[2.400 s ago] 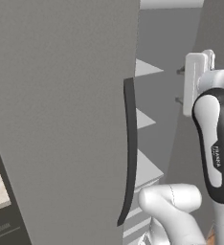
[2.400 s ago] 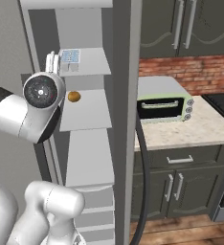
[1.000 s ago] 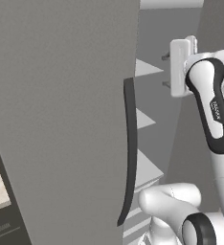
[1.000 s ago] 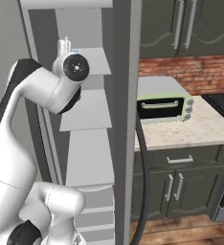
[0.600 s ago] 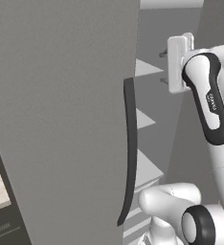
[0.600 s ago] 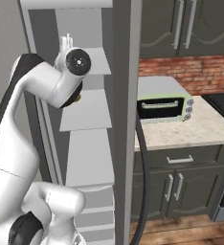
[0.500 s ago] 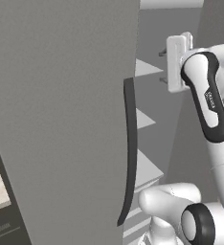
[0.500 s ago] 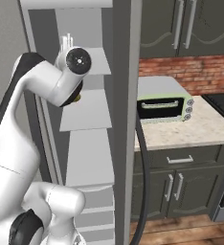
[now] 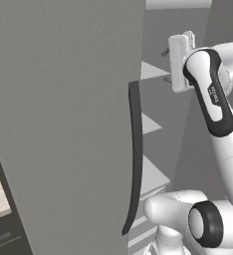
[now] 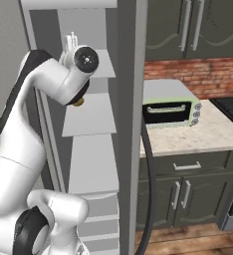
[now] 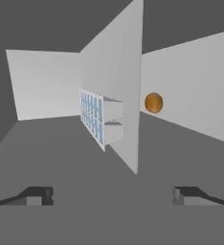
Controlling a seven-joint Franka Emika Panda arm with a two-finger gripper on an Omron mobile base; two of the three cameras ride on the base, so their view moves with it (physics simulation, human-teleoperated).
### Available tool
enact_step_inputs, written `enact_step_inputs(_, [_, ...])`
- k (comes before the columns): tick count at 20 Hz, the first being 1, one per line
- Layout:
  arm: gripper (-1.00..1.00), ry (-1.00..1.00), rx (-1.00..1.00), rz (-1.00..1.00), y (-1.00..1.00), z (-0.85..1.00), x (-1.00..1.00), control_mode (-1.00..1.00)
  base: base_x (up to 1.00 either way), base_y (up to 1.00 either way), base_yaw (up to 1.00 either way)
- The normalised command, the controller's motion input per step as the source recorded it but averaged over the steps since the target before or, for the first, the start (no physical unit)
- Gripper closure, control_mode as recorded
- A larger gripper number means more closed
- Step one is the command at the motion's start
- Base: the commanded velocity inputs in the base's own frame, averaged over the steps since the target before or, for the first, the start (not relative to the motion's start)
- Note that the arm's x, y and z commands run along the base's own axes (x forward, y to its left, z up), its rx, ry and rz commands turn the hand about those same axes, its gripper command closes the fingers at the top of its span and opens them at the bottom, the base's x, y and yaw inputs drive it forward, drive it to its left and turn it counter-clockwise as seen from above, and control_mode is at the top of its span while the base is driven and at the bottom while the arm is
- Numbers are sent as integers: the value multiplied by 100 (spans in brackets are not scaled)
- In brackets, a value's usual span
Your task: Open the freezer door, pick up the ice cube tray from the freezer, and place it on the dining counter.
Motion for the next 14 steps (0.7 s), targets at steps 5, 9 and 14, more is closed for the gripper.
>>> enact_step_inputs(5, [-100,-1,0,5,0,0,31,-100,0,0,0])
enact_step_inputs(9, [-100,0,0,5,1,0,37,-100,0,0,0])
enact_step_inputs(14, [-100,0,0,3,0,-1,34,-100,0,0,0])
